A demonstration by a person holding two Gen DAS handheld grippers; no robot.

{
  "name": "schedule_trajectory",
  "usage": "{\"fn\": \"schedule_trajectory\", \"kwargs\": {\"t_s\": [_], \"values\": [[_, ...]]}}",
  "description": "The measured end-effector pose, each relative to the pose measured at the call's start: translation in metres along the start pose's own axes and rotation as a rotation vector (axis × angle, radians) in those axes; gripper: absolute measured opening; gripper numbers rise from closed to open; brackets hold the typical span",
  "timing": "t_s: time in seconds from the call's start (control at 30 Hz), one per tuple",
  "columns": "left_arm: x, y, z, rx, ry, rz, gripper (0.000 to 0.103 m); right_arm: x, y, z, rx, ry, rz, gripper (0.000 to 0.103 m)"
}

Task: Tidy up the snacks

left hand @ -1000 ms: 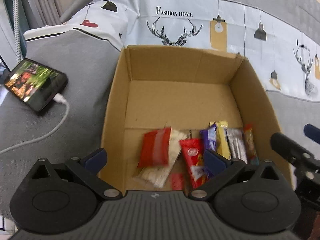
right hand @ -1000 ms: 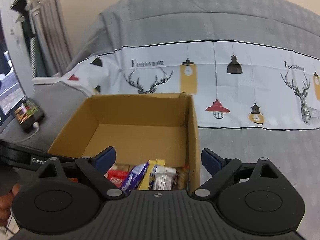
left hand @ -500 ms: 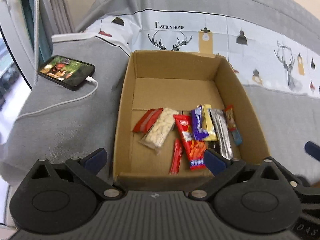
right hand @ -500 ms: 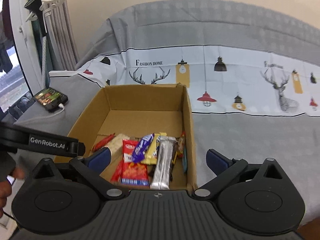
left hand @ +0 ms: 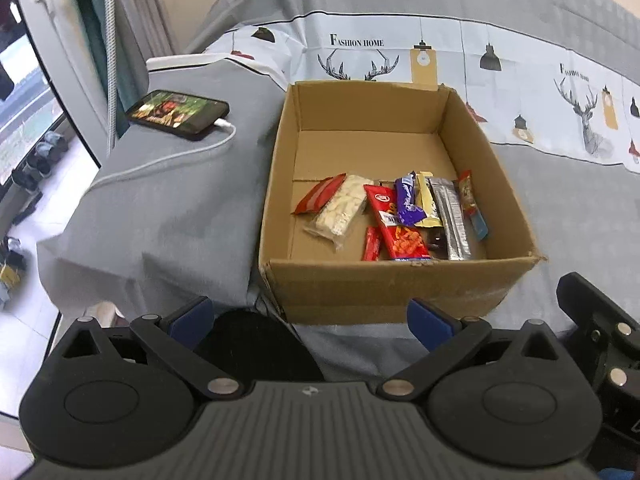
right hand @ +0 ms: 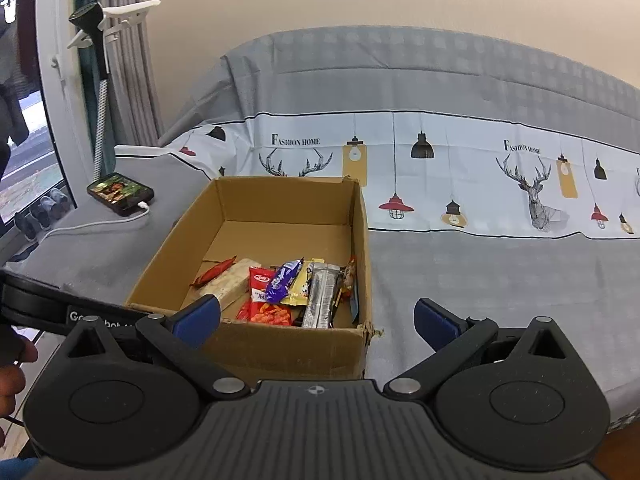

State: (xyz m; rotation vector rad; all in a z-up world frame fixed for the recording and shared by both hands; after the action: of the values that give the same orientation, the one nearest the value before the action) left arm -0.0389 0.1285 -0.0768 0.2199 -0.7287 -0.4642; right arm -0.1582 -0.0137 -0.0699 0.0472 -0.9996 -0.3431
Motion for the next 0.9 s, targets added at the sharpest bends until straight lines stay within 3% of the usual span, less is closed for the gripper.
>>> {"fn": "schedule_trajectory", "kwargs": {"t_s": [0.33, 0.9], "values": [[-0.006, 0.011, 0.018, -0.003, -0.057, 0.063, 0.103, -0.001, 0.008, 0.012, -0.004, -0.008, 0.025, 0.102], [-0.006, 0.015, 0.025, 0.023, -0.076, 0.043, 0.103, 0.000, 0.014, 0.018, 0.006, -0.014, 0.051, 0.102]]}}
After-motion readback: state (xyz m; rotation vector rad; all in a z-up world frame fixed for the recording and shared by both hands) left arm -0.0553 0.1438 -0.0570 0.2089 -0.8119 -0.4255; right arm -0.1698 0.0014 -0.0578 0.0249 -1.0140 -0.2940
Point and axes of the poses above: each gripper's, at about its wrist camera, not at the fingertips, and z roughly against the way its jaws point, y to its left, x to its top, the point moved 9 cm from there along -z, roughly the way its jaws point, and after that the axes turned 15 degrees about x, right-handed, at the moved point
